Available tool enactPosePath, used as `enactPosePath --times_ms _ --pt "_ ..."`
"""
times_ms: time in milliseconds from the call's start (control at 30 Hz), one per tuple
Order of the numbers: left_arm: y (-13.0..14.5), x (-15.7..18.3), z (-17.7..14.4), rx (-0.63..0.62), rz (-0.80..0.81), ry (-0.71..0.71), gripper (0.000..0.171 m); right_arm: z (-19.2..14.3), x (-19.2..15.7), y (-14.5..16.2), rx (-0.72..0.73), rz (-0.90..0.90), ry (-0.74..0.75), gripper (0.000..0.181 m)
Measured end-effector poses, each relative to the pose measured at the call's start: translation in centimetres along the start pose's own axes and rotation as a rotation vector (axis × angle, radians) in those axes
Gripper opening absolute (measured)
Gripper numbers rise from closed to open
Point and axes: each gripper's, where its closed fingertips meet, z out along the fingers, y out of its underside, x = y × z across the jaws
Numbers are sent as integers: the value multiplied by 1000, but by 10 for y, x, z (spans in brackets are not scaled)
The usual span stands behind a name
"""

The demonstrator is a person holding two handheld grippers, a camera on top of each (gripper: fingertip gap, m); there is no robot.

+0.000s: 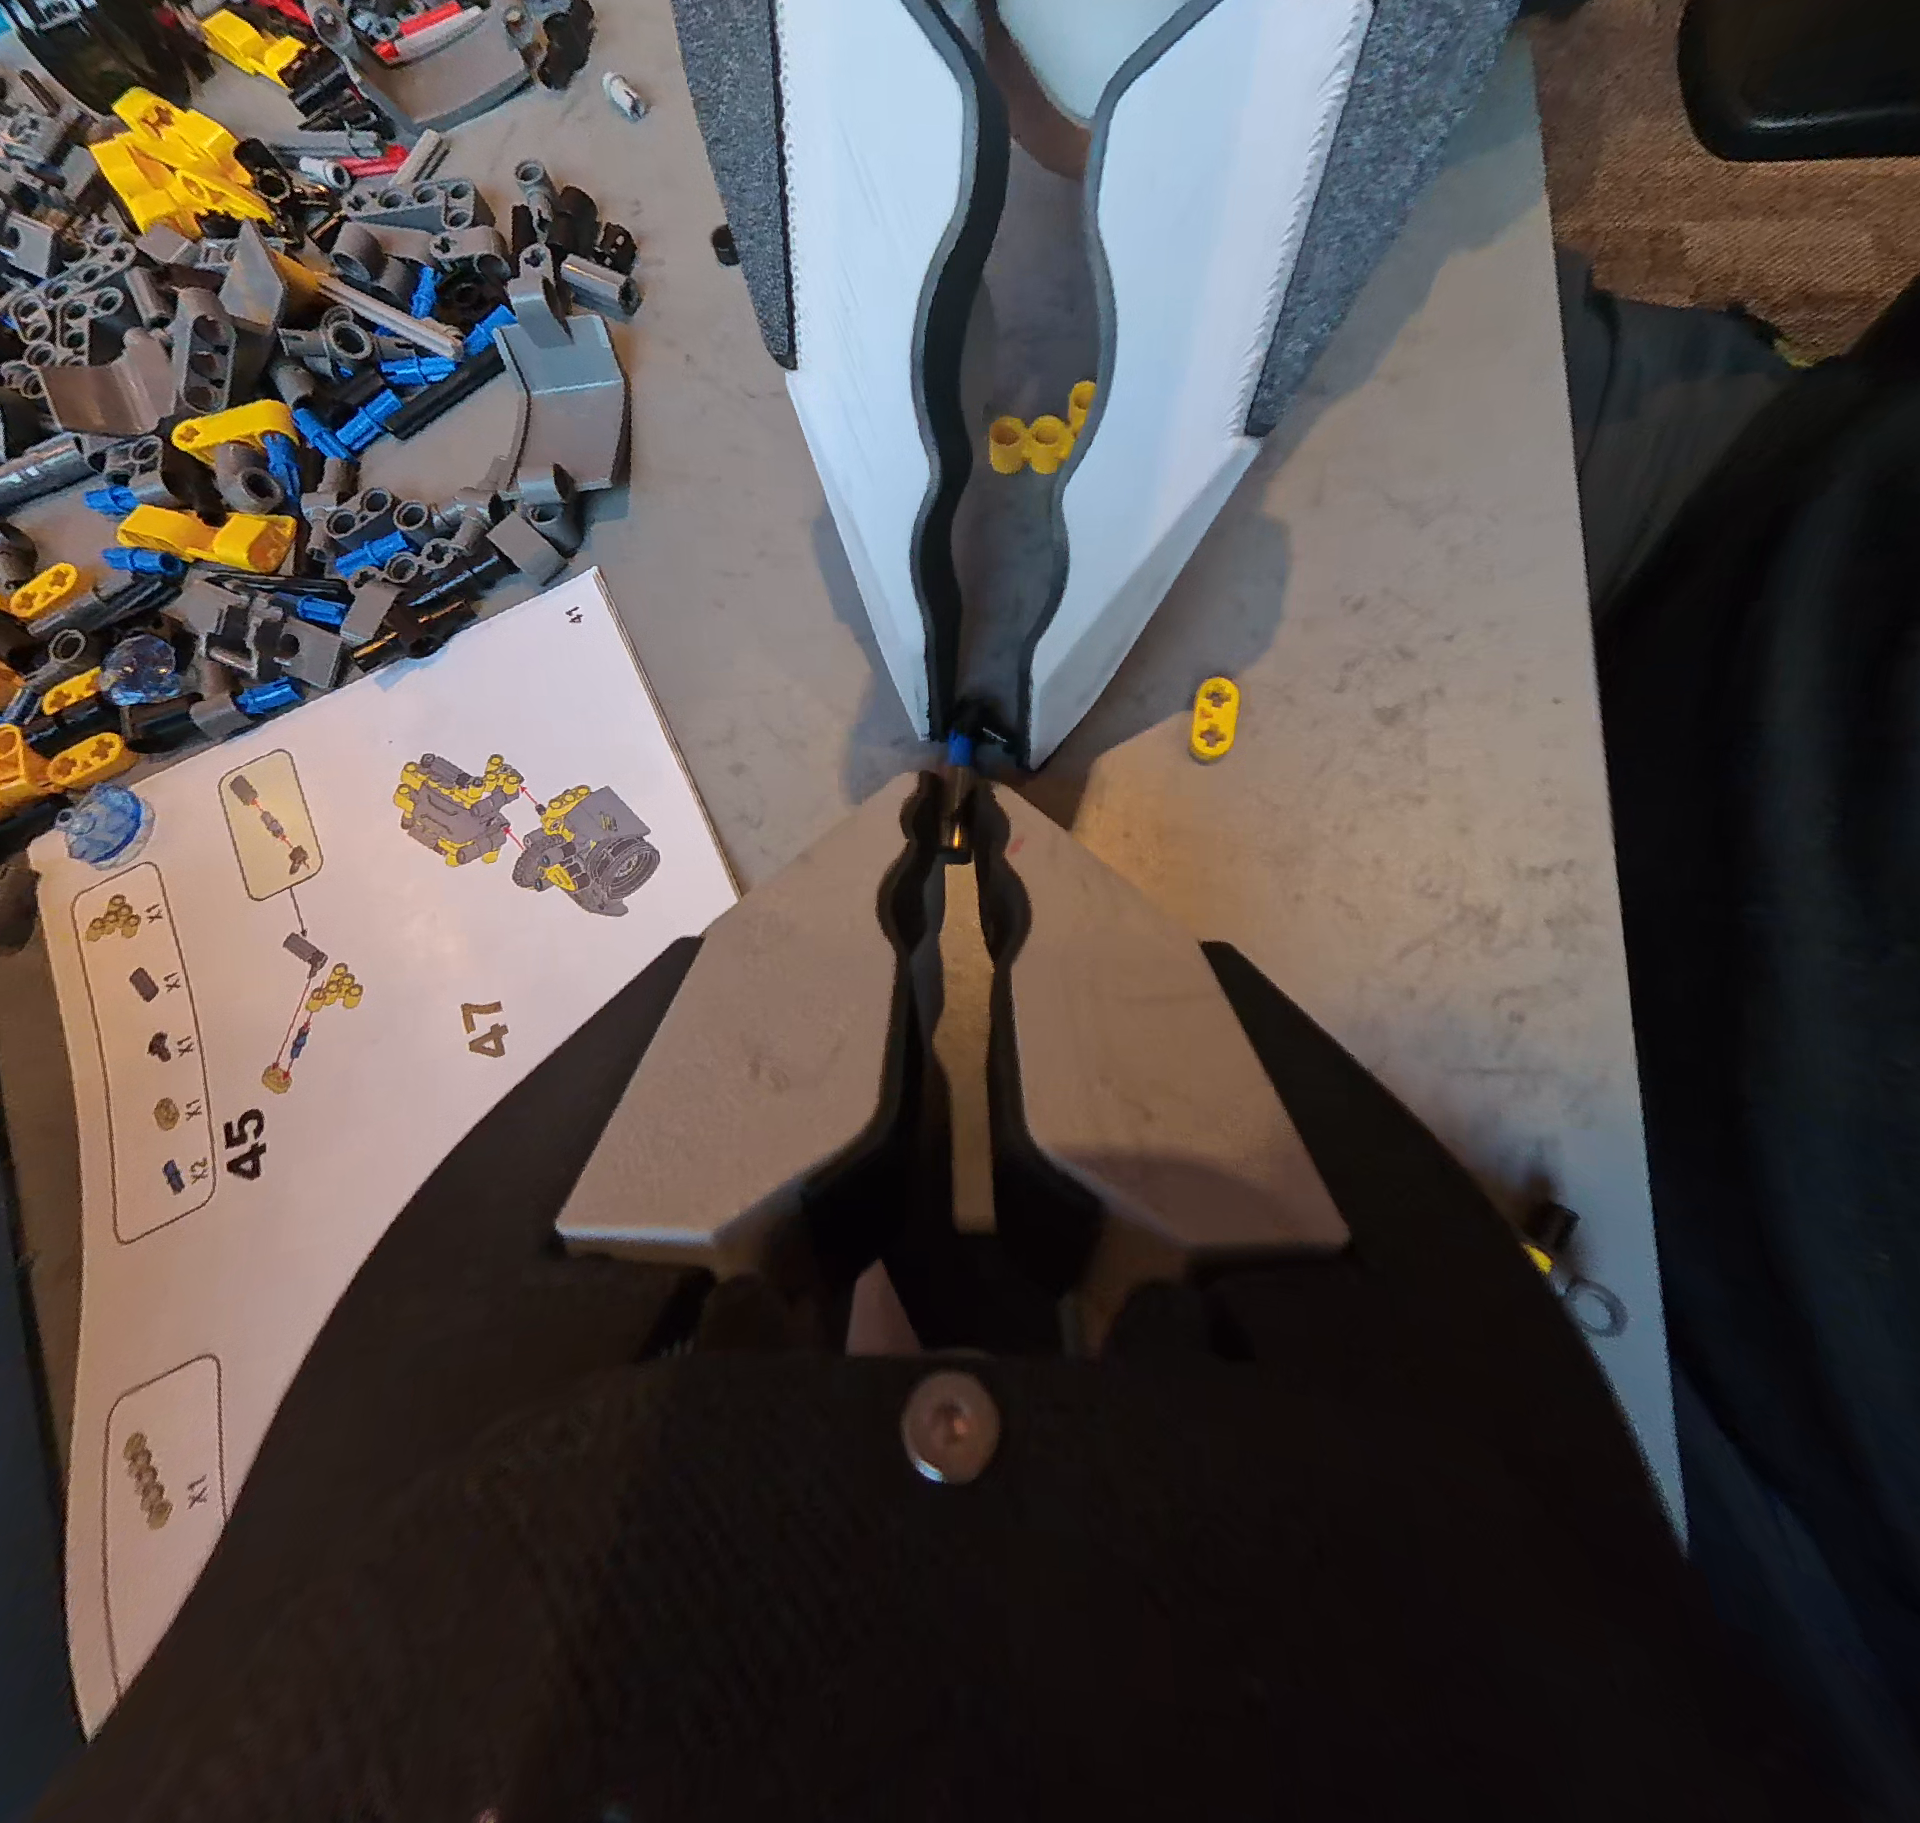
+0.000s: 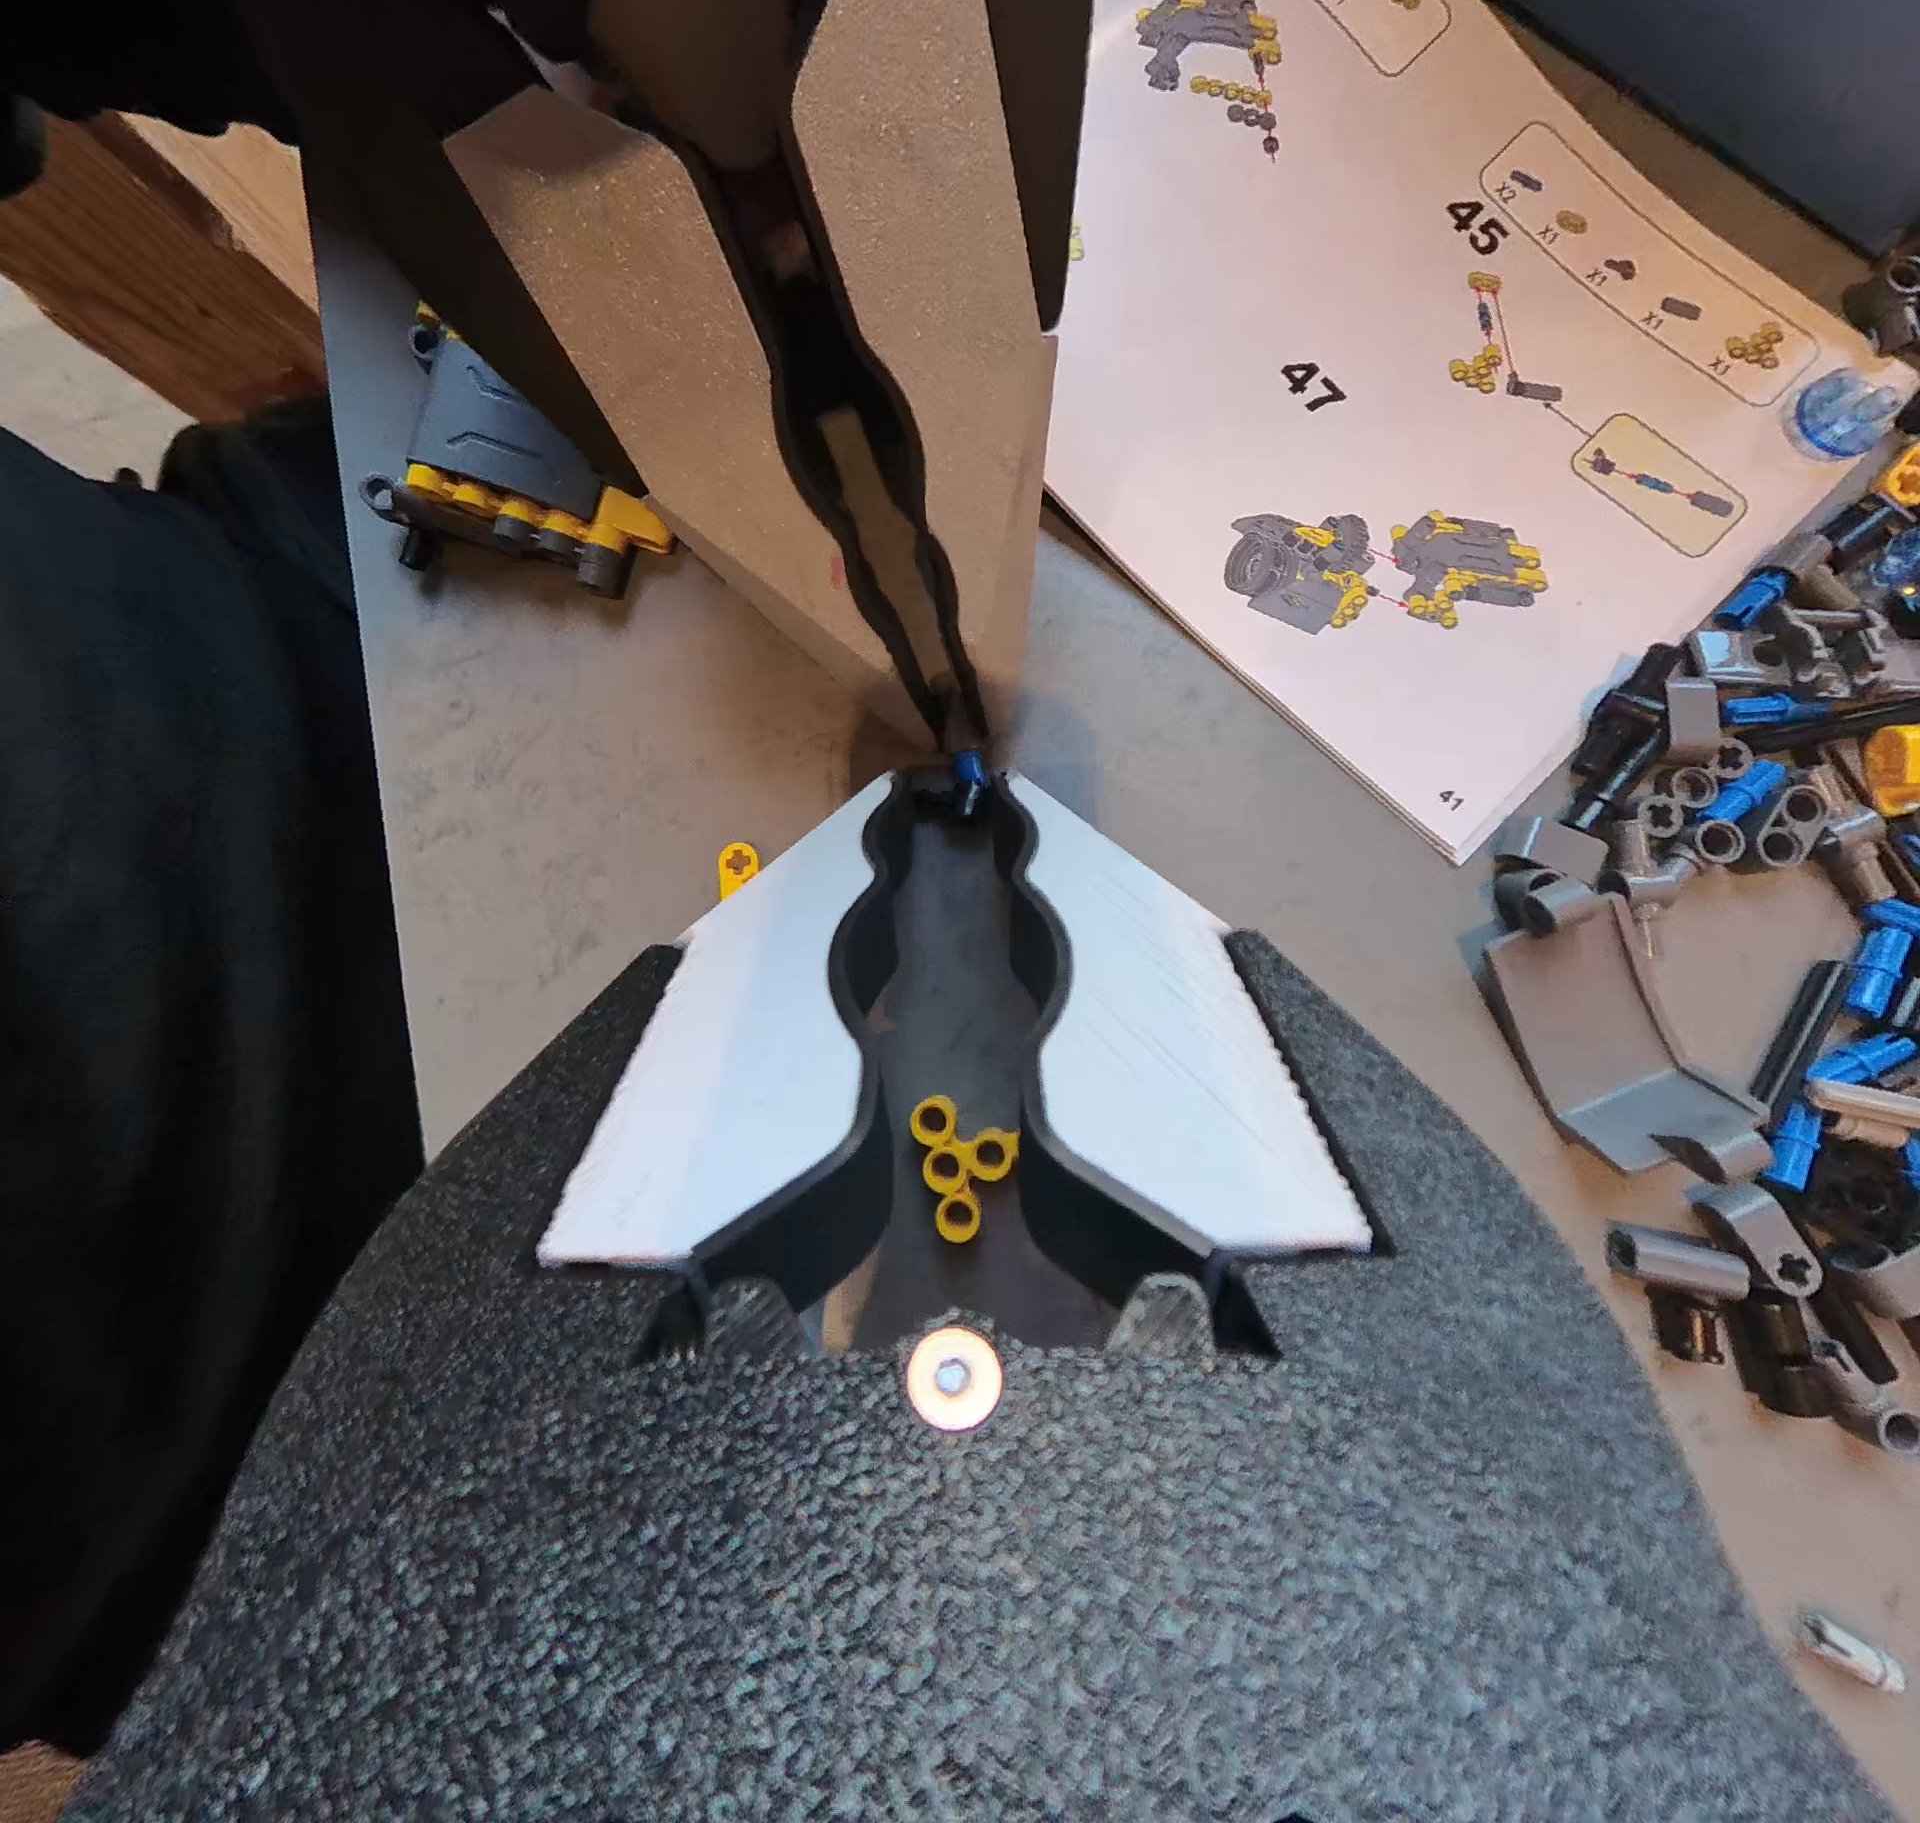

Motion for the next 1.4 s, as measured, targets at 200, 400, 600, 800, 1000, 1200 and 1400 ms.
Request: enactPosePath --times_ms 200,400,600,800,1000,1200,1400 --pt "-1 0 0 2 23 -20 3 -5 0 0 -34 -13 19 19" --pt "-1 0 0 2 24 -23 3 -13 0 4 -59 31 36 28" --pt "-1 0 1 2 29 -24 3 -15 1 16 -126 11 56 14" --pt "-1 0 1 2 25 -23 3 -14 4 14 -166 -9 26 4" --pt "-1 1 1 3 27 -18 3 -9 3 12 -173 -16 -23 0" --pt "-1 1 1 3 30 -19 3 -8 2 11 -155 -18 -30 0" --pt "-1 2 1 2 43 -19 3 -7 2 10 -143 -21 -91 0"
